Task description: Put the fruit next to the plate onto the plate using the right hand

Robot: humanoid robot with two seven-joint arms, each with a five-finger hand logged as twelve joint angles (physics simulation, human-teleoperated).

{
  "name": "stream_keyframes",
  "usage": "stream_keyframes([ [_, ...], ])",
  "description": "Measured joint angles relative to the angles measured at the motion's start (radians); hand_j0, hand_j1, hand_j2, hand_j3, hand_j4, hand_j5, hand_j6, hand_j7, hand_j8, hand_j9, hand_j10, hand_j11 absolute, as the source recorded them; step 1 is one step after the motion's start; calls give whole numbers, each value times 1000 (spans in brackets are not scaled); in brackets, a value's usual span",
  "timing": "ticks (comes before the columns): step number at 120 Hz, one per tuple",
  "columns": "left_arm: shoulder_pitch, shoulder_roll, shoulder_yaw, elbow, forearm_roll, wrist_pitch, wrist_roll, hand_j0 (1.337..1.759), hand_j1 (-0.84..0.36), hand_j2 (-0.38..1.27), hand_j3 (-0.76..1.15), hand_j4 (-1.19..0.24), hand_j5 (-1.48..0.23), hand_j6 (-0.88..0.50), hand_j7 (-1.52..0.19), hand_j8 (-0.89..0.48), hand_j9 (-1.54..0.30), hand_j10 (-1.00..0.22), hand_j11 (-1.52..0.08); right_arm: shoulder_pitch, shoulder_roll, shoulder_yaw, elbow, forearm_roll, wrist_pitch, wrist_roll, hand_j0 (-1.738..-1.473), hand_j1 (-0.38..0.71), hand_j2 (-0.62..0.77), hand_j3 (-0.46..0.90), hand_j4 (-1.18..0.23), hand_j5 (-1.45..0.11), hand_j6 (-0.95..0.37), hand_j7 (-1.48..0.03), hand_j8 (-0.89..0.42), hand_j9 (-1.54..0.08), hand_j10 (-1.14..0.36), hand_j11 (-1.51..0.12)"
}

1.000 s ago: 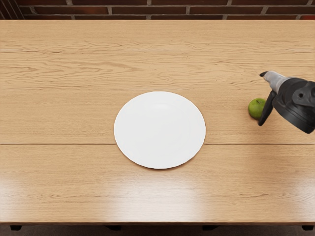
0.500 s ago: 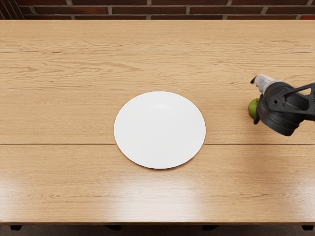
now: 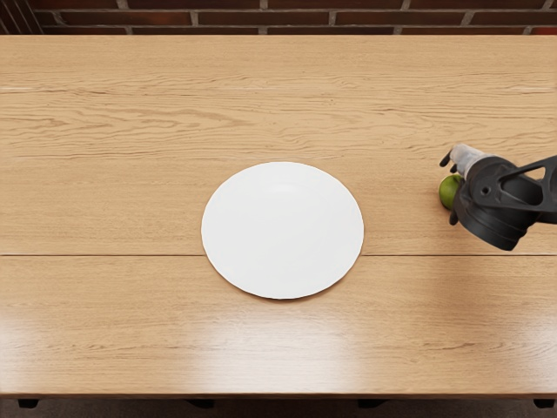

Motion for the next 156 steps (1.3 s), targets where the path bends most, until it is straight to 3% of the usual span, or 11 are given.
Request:
stream_keyframes([
  [53,0,0,0,0,0,0,0,1658,337,2,0,-10,-13,-10,-13,-10,-13,-10,-13,-59,4,17,-96,-16,0,0,-1658,-10,-55,0,-284,-368,-285,-368,-284,-368,-284,-368],
  [88,0,0,0,0,0,0,0,1658,337,2,0,-10,-13,-10,-13,-10,-13,-10,-13,-154,97,59,-249,-14,0,0,-1658,-16,-54,0,-279,-362,-280,-362,-279,-362,-279,-362],
  [156,0,0,0,0,0,0,0,1658,337,2,0,-10,-13,-10,-13,-10,-13,-10,-13,-186,110,70,-281,-12,0,0,-1658,168,-85,0,-434,-560,-433,-561,-390,-561,-433,-561],
])
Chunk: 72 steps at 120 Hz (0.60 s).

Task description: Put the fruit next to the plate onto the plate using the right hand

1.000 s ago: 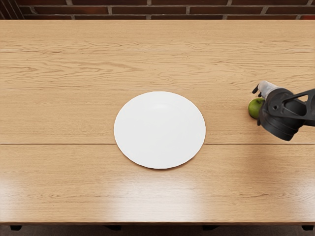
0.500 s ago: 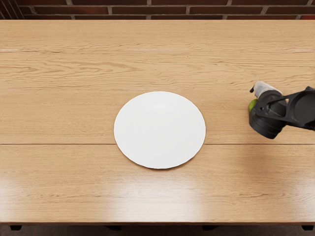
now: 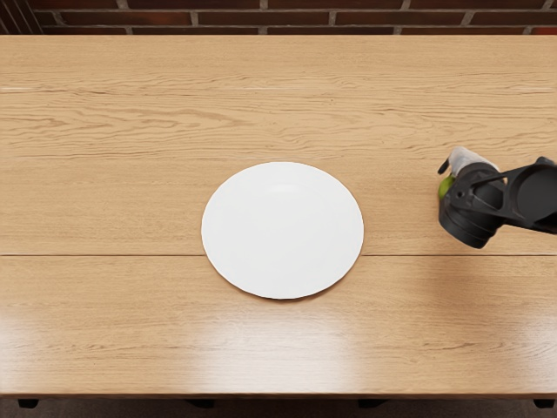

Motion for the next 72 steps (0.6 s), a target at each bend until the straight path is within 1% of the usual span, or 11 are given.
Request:
stream_keyframes([
  [9,0,0,0,0,0,0,0,1658,337,2,0,-10,-13,-10,-13,-10,-13,-10,-13,-1,1,8,0,0,0,0,-1658,187,-50,0,-463,-598,-445,-599,-384,-601,-444,-602],
  [14,0,0,0,0,0,0,0,1658,337,2,0,-10,-13,-10,-13,-10,-13,-10,-13,-6,1,11,0,-3,0,-1,-1656,197,-79,-1,-484,-606,-420,-615,-359,-614,-423,-619],
  [27,0,0,0,0,0,0,0,1658,337,2,0,-10,-13,-10,-13,-10,-13,-10,-13,-17,2,15,-4,-13,-4,-1,-1649,199,-112,-7,-557,-582,-413,-646,-375,-600,-444,-609],
  [45,0,0,0,0,0,0,0,1658,337,2,0,-10,-13,-10,-13,-10,-13,-10,-13,-36,3,46,-15,-11,-2,-4,-1646,251,-109,0,-600,-649,-327,-707,-304,-683,-427,-697],
  [63,0,0,0,0,0,0,0,1658,337,2,0,-10,-13,-10,-13,-10,-13,-10,-13,-42,3,57,-18,-9,2,-5,-1640,291,-79,0,-611,-751,-271,-765,-242,-774,-382,-796],
  [72,0,0,0,0,0,0,0,1658,337,2,0,-10,-13,-10,-13,-10,-13,-10,-13,-42,3,59,-18,-6,1,-3,-1642,283,-17,0,-623,-776,-299,-788,-258,-798,-403,-819],
])
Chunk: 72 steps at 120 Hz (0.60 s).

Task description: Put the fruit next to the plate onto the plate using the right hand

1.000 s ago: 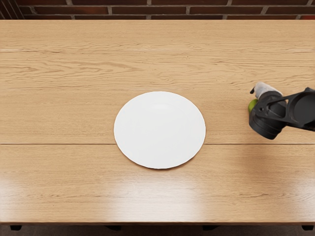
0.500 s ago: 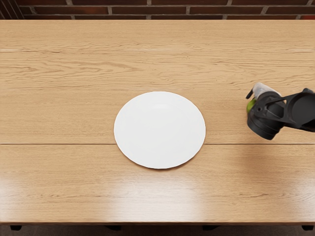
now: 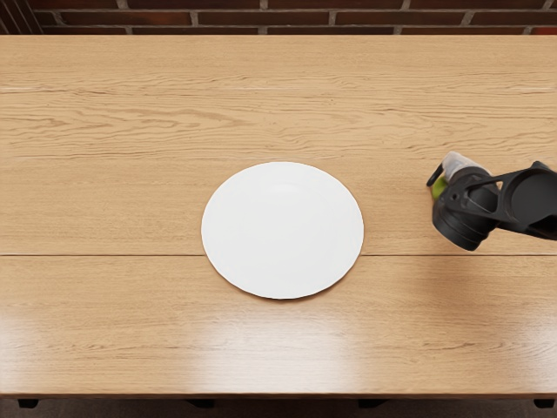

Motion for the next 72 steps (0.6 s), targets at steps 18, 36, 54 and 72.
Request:
stream_keyframes([
  [18,0,0,0,0,0,0,0,1658,337,2,0,-10,-13,-10,-13,-10,-13,-10,-13,0,0,11,0,5,0,2,-1646,246,53,0,-640,-830,-370,-828,-311,-845,-458,-862],
  [36,0,0,0,0,0,0,0,1658,337,2,0,-10,-13,-10,-13,-10,-13,-10,-13,6,-2,73,5,11,1,3,-1649,253,83,1,-647,-892,-354,-863,-286,-897,-439,-911],
  [54,0,0,0,0,0,0,0,1658,337,2,0,-10,-13,-10,-13,-10,-13,-10,-13,39,5,139,27,13,2,4,-1651,271,104,1,-648,-932,-330,-884,-256,-927,-417,-942],
  [72,0,0,0,0,0,0,0,1658,337,2,0,-10,-13,-10,-13,-10,-13,-10,-13,96,40,162,86,16,2,5,-1652,267,104,1,-649,-952,-324,-894,-250,-943,-411,-962],
])
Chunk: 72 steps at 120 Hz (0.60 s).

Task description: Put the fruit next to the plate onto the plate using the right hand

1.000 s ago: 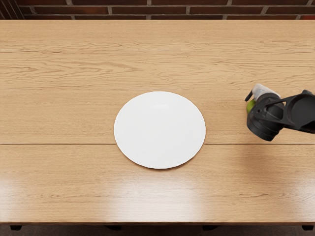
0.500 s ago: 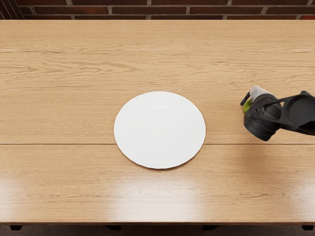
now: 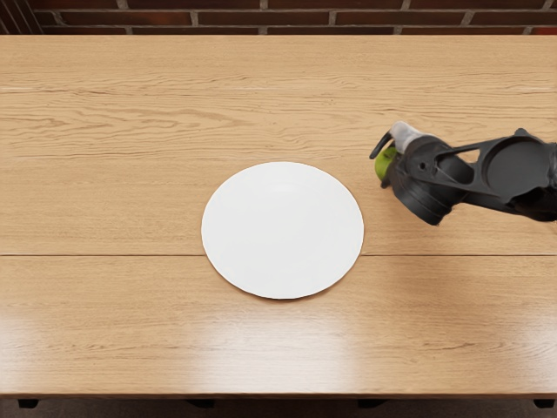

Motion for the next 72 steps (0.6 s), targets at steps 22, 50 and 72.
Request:
stream_keyframes([
  [22,0,0,0,0,0,0,0,1658,337,2,0,-10,-13,-10,-13,-10,-13,-10,-13,49,73,40,34,5,0,0,-1653,260,95,1,-646,-969,-327,-899,-245,-957,-408,-978],
  [50,0,0,0,0,0,0,0,1658,337,2,0,-10,-13,-10,-13,-10,-13,-10,-13,79,218,56,33,9,1,0,-1654,267,104,1,-640,-986,-315,-902,-230,-966,-396,-987],
  [72,0,0,0,0,0,0,0,1658,337,2,0,-10,-13,-10,-13,-10,-13,-10,-13,79,296,57,28,10,1,1,-1654,261,94,1,-625,-989,-322,-893,-233,-960,-399,-980],
])
